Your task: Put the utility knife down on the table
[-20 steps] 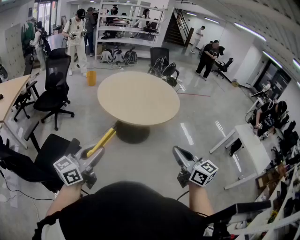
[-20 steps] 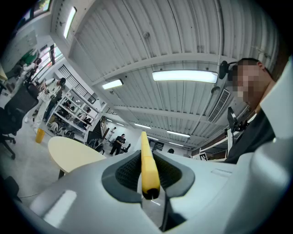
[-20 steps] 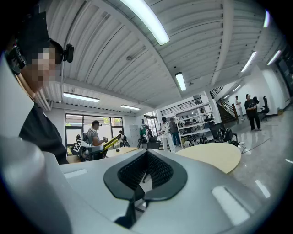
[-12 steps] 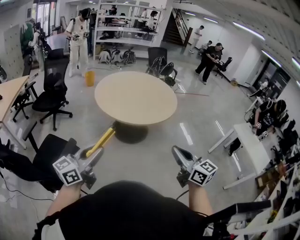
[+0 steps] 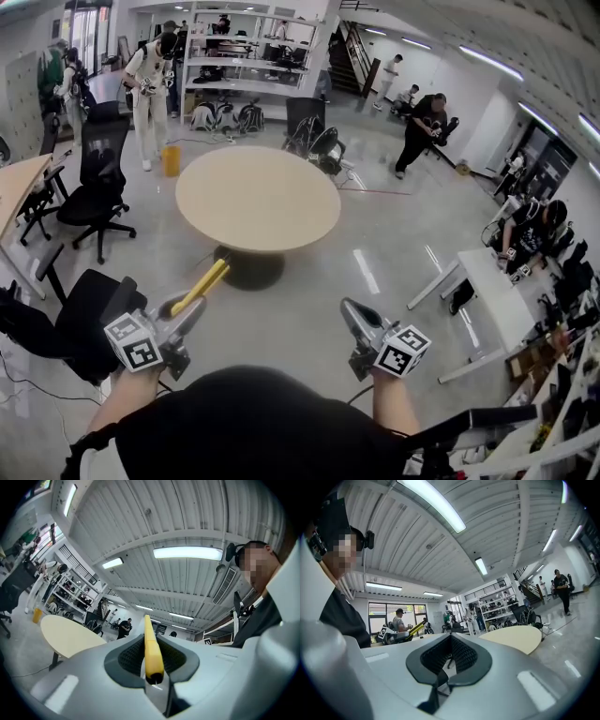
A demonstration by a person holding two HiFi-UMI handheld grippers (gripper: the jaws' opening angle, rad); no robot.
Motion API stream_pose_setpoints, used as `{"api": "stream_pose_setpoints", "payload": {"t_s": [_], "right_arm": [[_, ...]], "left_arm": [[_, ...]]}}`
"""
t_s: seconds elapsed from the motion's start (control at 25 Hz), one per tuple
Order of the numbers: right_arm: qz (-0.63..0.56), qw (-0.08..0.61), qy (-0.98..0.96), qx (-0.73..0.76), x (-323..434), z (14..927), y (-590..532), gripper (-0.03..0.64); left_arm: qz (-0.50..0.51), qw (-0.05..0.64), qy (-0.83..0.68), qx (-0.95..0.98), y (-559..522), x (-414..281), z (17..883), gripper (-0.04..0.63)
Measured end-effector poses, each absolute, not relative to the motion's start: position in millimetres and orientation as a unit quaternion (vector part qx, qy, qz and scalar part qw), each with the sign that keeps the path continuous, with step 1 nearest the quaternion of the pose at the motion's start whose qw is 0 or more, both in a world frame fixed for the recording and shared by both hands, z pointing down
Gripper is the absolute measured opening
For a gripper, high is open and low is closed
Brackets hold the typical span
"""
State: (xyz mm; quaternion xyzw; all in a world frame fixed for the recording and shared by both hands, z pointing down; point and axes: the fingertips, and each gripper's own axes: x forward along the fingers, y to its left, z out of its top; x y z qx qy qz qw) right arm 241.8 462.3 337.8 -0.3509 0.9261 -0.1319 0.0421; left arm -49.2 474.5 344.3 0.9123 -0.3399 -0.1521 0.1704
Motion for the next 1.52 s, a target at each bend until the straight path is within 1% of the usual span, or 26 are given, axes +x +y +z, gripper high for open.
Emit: {"api": "stream_pose_setpoints", "payload": {"t_s": [0.48, 0.8, 1.08, 1.24, 1.36, 1.52], "right_arm": [[-0.168, 0.052, 0.920, -0.349, 313.7, 370.6, 467.6, 0.014], [-0.182, 0.047, 0.916, -0.354, 309.6, 380.6, 439.1, 0.014], [-0.166, 0.030, 0.911, -0.376, 261.6, 366.6, 380.0, 0.014], [-0.151, 0.023, 0.914, -0.377, 211.7, 356.1, 340.3, 0.014], [-0.139, 0.033, 0.912, -0.384, 179.8, 345.3, 306.4, 0.014], [-0.141, 0.032, 0.909, -0.391, 139.6, 349.4, 266.6, 0.015]], "left_arm": [[-0.126, 0.192, -0.322, 0.918, 463.9, 34.4, 357.0, 0.067], [-0.123, 0.205, -0.311, 0.920, 426.8, 33.1, 365.6, 0.067], [-0.141, 0.208, -0.283, 0.926, 355.4, -12.1, 367.8, 0.067], [-0.144, 0.198, -0.272, 0.931, 309.7, -57.4, 360.5, 0.067], [-0.146, 0.188, -0.265, 0.935, 272.8, -91.2, 353.5, 0.067], [-0.145, 0.186, -0.261, 0.936, 231.5, -134.2, 354.3, 0.067]]}}
